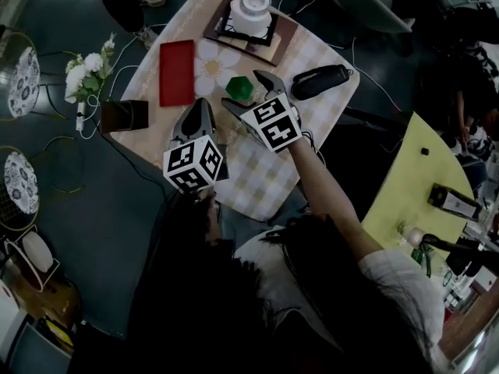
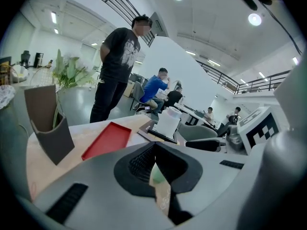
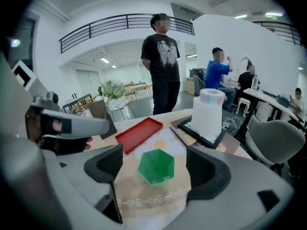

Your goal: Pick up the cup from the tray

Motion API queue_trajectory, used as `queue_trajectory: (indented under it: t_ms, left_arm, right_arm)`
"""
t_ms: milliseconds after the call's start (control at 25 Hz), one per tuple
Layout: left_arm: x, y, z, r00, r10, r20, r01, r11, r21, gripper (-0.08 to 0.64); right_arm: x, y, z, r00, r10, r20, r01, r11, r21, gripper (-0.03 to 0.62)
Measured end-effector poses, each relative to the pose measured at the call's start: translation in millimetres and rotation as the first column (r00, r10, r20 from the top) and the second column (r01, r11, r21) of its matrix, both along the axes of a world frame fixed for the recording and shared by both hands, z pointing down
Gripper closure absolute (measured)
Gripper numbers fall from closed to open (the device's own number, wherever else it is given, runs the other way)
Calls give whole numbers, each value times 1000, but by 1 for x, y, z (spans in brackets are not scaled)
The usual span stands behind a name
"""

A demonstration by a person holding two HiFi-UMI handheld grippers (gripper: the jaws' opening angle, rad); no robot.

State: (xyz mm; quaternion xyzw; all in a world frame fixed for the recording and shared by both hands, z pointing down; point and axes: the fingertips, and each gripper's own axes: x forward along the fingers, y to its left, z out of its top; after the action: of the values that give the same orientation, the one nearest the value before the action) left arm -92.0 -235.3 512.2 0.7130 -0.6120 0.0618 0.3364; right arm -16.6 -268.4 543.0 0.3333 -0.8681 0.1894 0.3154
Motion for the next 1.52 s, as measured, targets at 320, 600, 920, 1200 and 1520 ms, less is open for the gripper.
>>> queue_trajectory:
  t_ms: [320, 600, 920, 1200, 1520]
  left_arm:
    - [2, 10, -42, 1000, 14, 12, -15, 997, 73, 551]
    - [14, 34, -66, 998, 67, 19, -69, 991, 112, 551]
    - [30, 63, -84, 993, 115, 19, -116, 984, 137, 551]
    - [33, 78, -92, 992, 126, 28, -129, 981, 144, 551]
    - [26, 89, -90, 992, 115, 49, -121, 984, 134, 551]
  right_arm:
    - [2, 17, -71, 971, 55, 233, -58, 998, 5, 204]
    - [27, 33, -102, 935, 236, 266, -264, 962, 74, 502]
    - [50, 62, -114, 902, 355, 244, -386, 918, 93, 581]
    - [49, 78, -118, 916, 359, 179, -382, 916, 120, 581]
    - [36, 86, -118, 932, 327, 154, -348, 928, 132, 581]
